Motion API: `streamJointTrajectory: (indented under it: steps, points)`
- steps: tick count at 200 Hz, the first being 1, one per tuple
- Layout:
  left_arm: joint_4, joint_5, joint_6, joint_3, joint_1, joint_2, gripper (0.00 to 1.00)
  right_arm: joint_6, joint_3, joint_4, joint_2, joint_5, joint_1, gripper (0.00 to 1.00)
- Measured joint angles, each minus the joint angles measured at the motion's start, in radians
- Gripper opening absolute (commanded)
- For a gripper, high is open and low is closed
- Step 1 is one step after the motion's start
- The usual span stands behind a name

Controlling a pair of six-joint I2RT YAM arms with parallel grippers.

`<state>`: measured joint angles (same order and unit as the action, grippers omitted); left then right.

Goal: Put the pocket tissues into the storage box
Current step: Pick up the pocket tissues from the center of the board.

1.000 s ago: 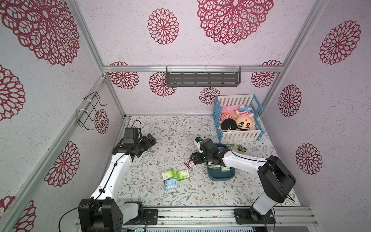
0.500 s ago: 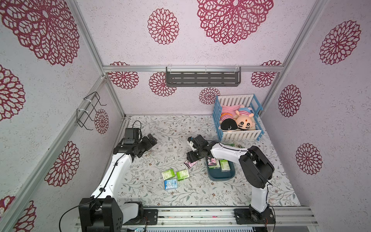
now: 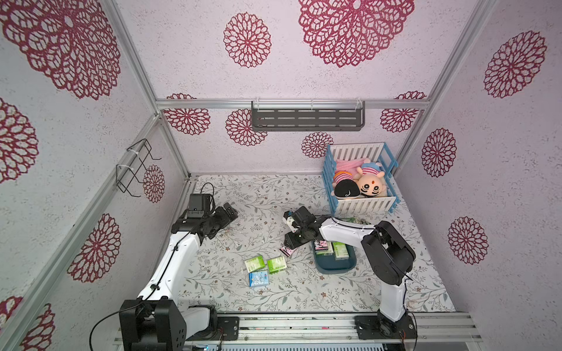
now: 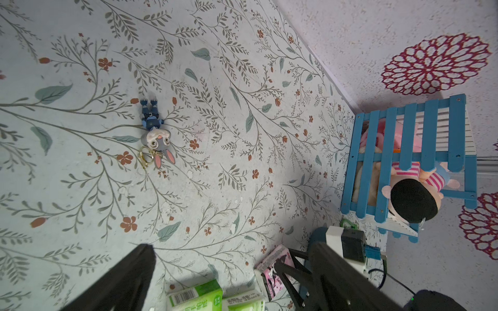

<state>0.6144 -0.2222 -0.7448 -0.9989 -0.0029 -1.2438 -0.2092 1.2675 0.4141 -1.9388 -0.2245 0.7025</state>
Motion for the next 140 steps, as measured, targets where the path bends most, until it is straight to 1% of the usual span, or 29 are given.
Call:
streamJointTrajectory:
  steps: [23, 40, 82, 105, 122, 140]
  points:
    - [0.002, 0.004, 0.0, -0.002, 0.0, 0.0, 0.97, -0.019, -0.011, -0.016, 0.001, -0.014, -0.001, 0.18]
    - [0.003, 0.004, -0.001, -0.005, 0.0, 0.0, 0.97, -0.013, -0.013, -0.026, 0.002, -0.025, -0.005, 0.0]
    - [0.005, 0.011, -0.005, -0.007, -0.006, 0.0, 0.97, -0.039, -0.018, -0.047, 0.005, -0.032, -0.005, 0.0]
    - [0.016, 0.032, -0.004, -0.025, -0.026, 0.0, 0.97, -0.065, -0.019, -0.059, 0.014, -0.032, -0.005, 0.0]
    - [0.035, 0.064, -0.002, -0.06, -0.07, -0.006, 0.97, -0.088, -0.029, -0.071, 0.045, -0.023, -0.007, 0.0]
    - [0.039, 0.103, 0.003, -0.114, -0.151, -0.031, 0.97, -0.119, -0.049, -0.08, 0.126, 0.004, -0.014, 0.0]
